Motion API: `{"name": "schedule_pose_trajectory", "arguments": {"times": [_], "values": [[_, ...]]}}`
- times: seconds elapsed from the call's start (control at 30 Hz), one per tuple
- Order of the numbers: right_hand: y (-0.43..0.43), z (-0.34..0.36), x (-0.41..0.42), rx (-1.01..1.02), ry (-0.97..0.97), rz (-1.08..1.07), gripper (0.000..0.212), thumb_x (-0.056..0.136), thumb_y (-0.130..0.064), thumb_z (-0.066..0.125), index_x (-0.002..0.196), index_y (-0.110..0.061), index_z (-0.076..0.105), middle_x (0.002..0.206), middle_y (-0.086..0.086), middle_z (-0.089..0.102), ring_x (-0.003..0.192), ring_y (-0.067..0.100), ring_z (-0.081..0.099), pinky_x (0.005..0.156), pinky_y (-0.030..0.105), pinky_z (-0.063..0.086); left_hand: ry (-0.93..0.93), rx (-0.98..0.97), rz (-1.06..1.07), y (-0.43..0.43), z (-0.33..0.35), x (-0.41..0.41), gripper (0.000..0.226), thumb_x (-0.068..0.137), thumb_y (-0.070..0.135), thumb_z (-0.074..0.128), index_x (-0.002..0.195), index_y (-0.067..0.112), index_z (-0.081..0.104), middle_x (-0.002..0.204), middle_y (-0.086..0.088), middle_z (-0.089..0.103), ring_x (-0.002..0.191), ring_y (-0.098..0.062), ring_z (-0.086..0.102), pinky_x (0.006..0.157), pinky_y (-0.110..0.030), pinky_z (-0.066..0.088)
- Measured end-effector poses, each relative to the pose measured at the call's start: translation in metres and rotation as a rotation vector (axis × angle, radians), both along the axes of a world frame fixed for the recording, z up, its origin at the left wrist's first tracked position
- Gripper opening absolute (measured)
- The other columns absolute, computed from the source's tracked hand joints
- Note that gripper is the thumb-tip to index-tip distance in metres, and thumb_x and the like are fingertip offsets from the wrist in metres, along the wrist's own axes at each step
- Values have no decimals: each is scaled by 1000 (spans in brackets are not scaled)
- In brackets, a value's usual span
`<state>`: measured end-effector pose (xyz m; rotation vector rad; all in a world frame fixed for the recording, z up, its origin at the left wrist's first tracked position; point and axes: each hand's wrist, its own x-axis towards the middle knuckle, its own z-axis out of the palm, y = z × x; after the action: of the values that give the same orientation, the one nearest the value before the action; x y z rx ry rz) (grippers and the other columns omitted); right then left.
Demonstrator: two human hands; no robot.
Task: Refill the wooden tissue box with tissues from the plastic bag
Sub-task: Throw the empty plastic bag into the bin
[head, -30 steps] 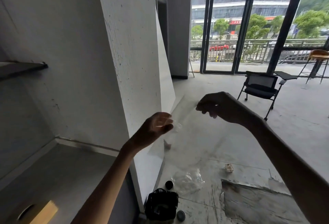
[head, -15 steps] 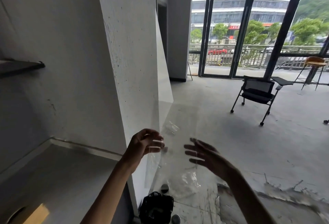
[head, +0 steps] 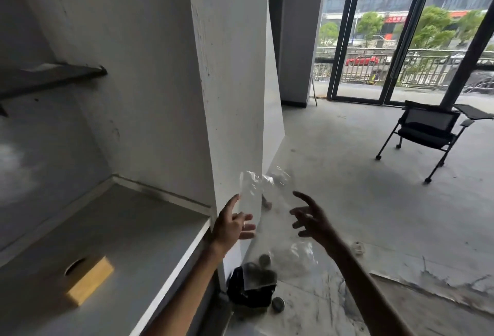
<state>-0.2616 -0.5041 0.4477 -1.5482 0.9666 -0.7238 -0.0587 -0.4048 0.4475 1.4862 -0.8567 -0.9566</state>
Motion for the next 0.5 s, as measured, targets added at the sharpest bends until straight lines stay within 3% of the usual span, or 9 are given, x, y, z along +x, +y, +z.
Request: {"name": "schedule_pose_trajectory", "arguments": {"times": [0.07, 0.1, 0.13, 0.17, 0.23, 0.3, 0.37, 0.43, 0.5], "values": [[16, -26, 26, -31, 139, -35, 36, 97, -24, 44, 121, -49, 49, 107, 8, 61, 76, 16, 57, 65, 32, 48, 25, 56, 0, 3, -29, -27, 40, 97, 32, 49, 136, 39, 43, 130, -9, 57, 107, -27, 63, 85, -45, 57], [26, -39, 41, 24, 153, -10, 24, 99, -34, 41, 117, -42, 55, 106, 7, 63, 80, 16, 58, 69, 33, 50, 76, 76, -34, 6, -44, -40, 48, 91, 50, 52, 137, 39, 43, 138, -2, 52, 118, -24, 57, 97, -46, 51], [37, -51, 52, 79, 144, 29, 28, 99, -47, 38, 107, -32, 61, 101, 8, 65, 81, 17, 61, 71, 34, 52, 148, 77, -63, 8, -59, -50, 64, 83, 66, 52, 138, 36, 43, 143, 3, 48, 127, -19, 51, 106, -45, 43], [45, -66, 61, 160, 128, 26, 47, 93, -61, 36, 96, -25, 66, 94, 9, 68, 80, 20, 65, 71, 38, 55, 199, 98, -55, 8, -78, -55, 74, 77, 75, 50, 139, 34, 43, 144, 7, 47, 129, -14, 49, 111, -43, 39], [57, -90, 73, 273, 119, 37, 71, 82, -78, 30, 86, -20, 71, 89, 16, 71, 81, 30, 70, 74, 49, 59, 182, 123, 35, 16, -99, -56, 71, 76, 80, 42, 134, 40, 46, 136, 15, 54, 114, -1, 57, 106, -37, 45], [61, -113, 81, 412, 103, 84, 73, 90, -71, 23, 94, -18, 72, 89, 14, 72, 79, 28, 69, 66, 42, 59, 206, 169, 168, 21, -122, -45, 63, 77, 77, 44, 126, 37, 51, 123, 9, 62, 92, 5, 64, 84, -25, 56], [70, -119, 88, 531, 101, 216, 70, 96, -61, 19, 98, -13, 70, 77, 4, 67, 65, 16, 62, 54, 27, 50, 279, 213, 265, 25, -147, -31, 52, 80, 63, 57, 110, 21, 53, 109, -10, 64, 83, -10, 67, 61, -19, 55], [71, -133, 94, 585, 168, 301, 57, 100, -51, 28, 100, -10, 67, 70, 3, 60, 57, 12, 58, 50, 23, 48, 336, 247, 278, 28, -163, -18, 22, 92, 36, 55, 95, 15, 48, 95, -17, 60, 79, -25, 62, 55, -25, 54], [68, -137, 99, 563, 272, 346, 35, 102, -30, 42, 112, -2, 61, 71, 3, 55, 50, 10, 57, 49, 23, 50, 265, 365, 269, 29, -186, -8, 12, 97, 18, 48, 85, 14, 49, 88, -18, 57, 77, -26, 58, 59, -30, 50]]}}
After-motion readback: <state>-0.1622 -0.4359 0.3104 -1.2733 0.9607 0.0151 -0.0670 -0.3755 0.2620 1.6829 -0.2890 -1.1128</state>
